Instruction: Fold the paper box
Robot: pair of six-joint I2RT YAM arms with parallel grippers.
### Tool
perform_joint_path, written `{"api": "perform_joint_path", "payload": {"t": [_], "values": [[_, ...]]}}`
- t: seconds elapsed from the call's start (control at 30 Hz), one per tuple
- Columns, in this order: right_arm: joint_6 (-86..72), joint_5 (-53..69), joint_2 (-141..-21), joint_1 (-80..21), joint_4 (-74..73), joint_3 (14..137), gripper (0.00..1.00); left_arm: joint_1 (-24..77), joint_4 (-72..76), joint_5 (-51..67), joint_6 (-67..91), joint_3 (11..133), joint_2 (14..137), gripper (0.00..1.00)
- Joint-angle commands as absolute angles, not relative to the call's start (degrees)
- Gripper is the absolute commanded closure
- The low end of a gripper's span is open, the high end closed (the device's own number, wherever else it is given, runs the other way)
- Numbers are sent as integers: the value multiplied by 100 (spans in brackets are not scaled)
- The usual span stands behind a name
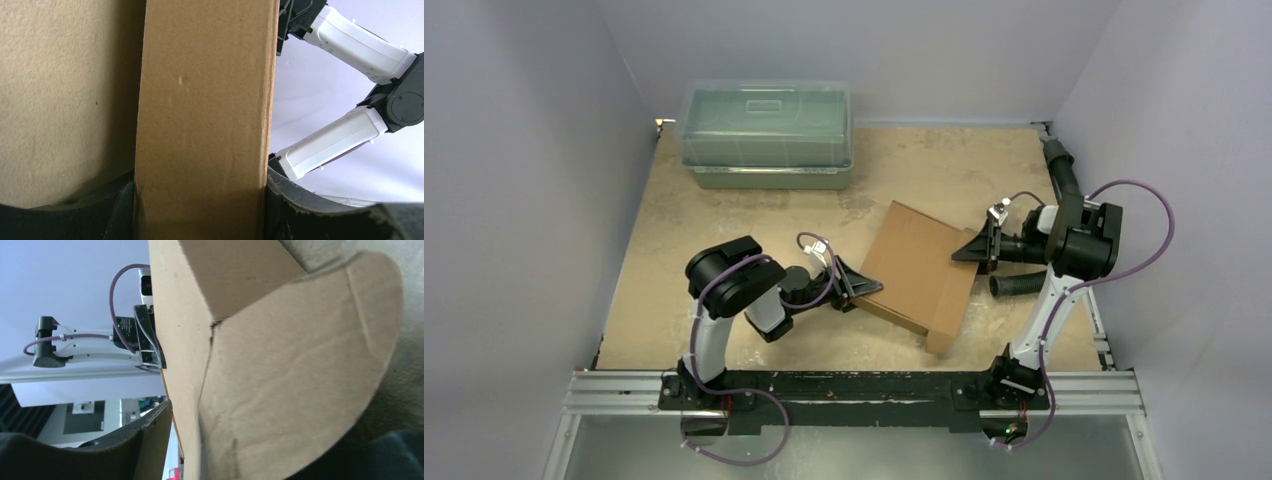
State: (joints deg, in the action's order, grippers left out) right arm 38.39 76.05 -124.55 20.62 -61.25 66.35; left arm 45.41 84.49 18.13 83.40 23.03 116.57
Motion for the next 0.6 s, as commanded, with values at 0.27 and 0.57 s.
{"api": "perform_joint_path", "payload": {"t": [0.27,0.57], "values": [[5914,7775,-12241,2054,-7863,7067,32,3933,9500,2018,7948,1617,10555,75],[5012,7609,-11464,2071,-6998,6840,32,3564,7888,2325,7342,1450,9200,76]]}}
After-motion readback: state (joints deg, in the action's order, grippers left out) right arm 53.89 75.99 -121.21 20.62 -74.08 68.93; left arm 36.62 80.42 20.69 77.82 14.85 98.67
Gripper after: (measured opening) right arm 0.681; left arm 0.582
